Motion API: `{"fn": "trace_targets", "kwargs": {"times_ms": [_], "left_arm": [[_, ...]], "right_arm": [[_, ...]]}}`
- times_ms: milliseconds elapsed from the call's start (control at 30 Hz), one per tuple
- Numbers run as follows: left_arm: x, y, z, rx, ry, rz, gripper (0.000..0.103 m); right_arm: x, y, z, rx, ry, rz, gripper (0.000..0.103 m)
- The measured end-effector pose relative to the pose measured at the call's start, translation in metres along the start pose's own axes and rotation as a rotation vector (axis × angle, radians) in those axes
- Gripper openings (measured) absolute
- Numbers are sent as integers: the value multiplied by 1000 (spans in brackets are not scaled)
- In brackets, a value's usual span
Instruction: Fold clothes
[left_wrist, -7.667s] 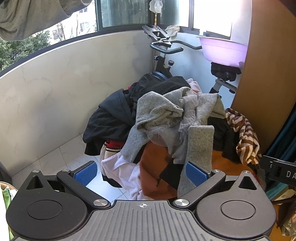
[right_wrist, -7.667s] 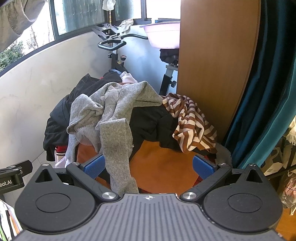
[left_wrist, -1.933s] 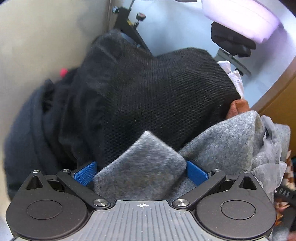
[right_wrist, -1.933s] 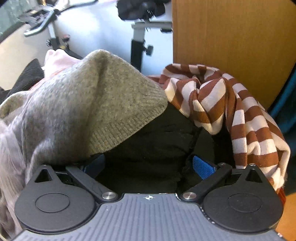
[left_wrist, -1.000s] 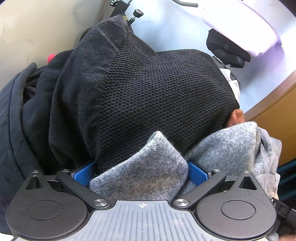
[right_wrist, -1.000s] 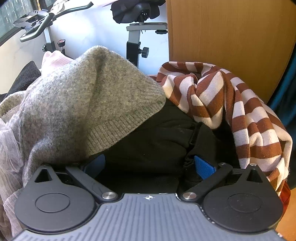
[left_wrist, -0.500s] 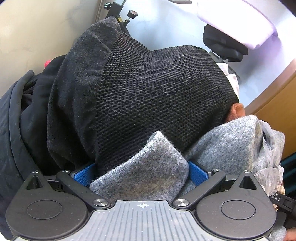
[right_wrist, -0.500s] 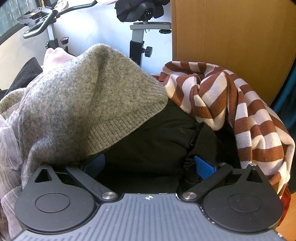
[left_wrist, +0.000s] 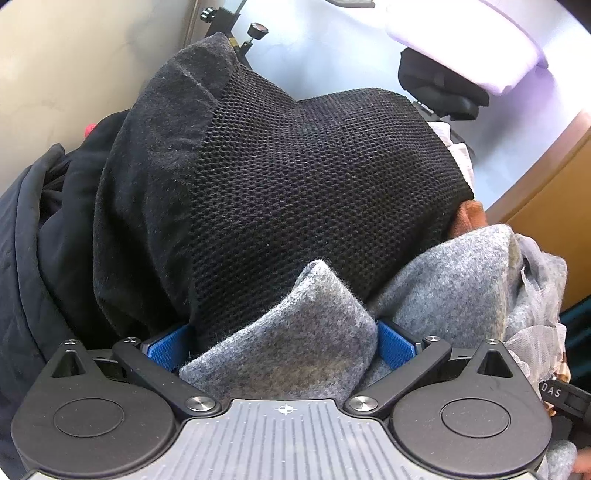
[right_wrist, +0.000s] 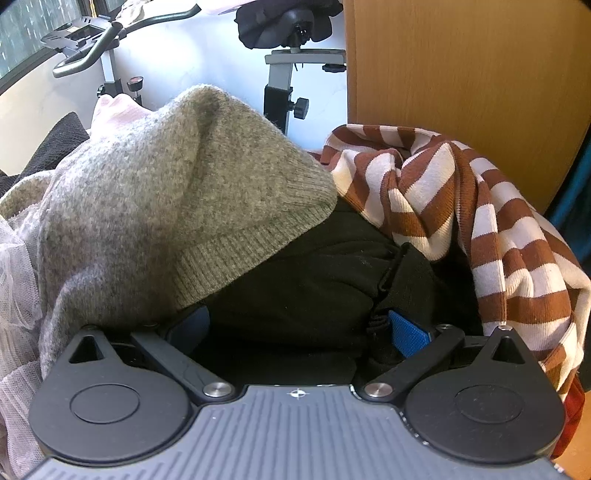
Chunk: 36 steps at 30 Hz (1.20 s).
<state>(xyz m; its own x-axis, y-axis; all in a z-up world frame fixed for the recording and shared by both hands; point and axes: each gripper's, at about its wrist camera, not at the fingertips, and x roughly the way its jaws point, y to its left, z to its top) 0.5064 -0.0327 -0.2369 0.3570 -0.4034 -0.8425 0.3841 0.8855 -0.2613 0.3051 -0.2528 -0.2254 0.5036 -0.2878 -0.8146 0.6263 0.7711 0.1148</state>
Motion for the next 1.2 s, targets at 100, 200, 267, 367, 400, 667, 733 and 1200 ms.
{"fn": "trace_targets", "kwargs": {"times_ms": [100, 200, 267, 367, 400, 667, 733, 1200], "left_arm": [[3, -8, 4, 11, 10, 8, 102], [10, -14, 10, 12, 5, 3, 102], [15, -19, 15, 10, 2, -1, 102], [24, -28, 25, 14, 8, 1, 102], [27, -31, 29, 17, 11, 4, 102], [39, -43, 30, 25, -5, 11, 102], [40, -43, 28, 42, 2, 29, 102], [72, -75, 41, 89, -45, 19, 102]], "right_arm": [[1, 0, 1, -5, 9, -1, 103], [1, 0, 2, -5, 9, 2, 103], [0, 0, 1, -3, 3, 1, 103], [1, 2, 3, -3, 6, -1, 103], [2, 2, 4, -4, 11, -2, 103], [2, 3, 5, 6, 10, -4, 103], [3, 5, 6, 0, 13, -12, 103], [7, 3, 4, -30, -10, 6, 103]]}}
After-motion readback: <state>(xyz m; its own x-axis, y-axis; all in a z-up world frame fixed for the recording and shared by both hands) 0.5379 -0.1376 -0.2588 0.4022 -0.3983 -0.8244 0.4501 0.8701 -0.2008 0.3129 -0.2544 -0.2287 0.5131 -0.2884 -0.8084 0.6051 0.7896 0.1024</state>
